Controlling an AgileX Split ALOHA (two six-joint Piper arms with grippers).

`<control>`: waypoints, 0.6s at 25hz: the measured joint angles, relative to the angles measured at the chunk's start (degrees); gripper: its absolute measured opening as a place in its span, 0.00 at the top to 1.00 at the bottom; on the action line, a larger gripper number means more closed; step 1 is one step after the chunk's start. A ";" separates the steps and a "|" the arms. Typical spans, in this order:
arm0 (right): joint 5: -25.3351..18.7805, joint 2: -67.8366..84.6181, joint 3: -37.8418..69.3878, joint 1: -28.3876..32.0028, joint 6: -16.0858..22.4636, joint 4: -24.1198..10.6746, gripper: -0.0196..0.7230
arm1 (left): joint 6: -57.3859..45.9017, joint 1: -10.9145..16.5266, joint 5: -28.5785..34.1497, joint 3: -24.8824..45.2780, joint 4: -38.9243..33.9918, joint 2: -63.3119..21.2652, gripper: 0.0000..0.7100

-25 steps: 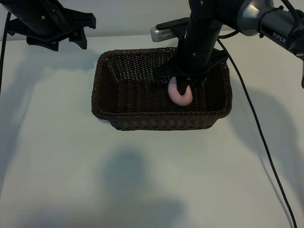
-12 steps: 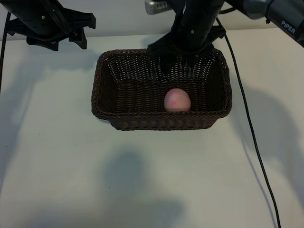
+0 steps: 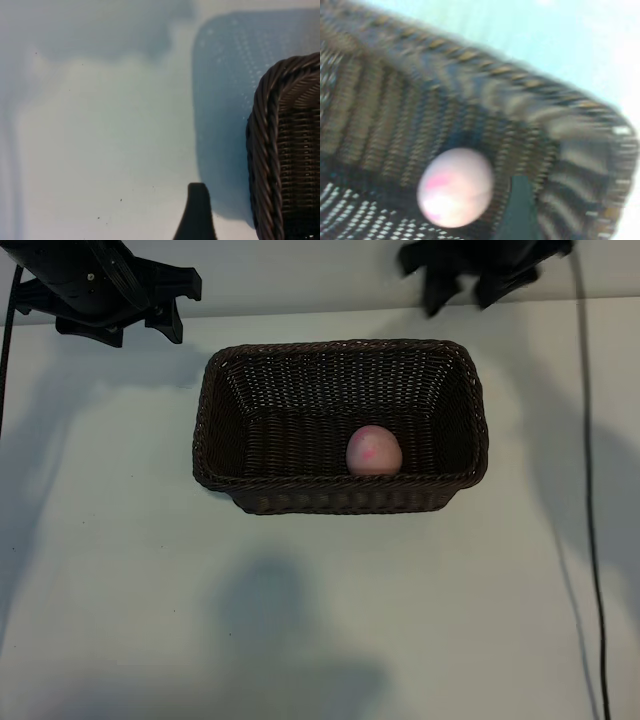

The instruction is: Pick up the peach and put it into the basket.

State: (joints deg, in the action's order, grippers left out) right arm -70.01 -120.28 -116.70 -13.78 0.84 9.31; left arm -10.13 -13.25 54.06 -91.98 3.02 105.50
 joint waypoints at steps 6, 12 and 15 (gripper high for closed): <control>0.00 1.07 0.00 6.81 -0.84 -0.01 0.22 | 0.00 0.00 0.00 0.00 0.00 0.00 0.16; 0.10 1.46 1.01 7.45 -1.59 0.95 0.22 | -0.05 0.00 0.00 0.00 0.00 0.00 0.16; 0.10 2.46 4.18 7.45 -2.13 0.60 0.22 | -0.05 0.00 0.00 0.00 0.00 0.00 0.16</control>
State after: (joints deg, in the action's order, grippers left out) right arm -69.90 -117.82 -112.52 -6.33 -1.29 9.91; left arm -10.18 -13.25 54.06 -91.98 3.02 105.50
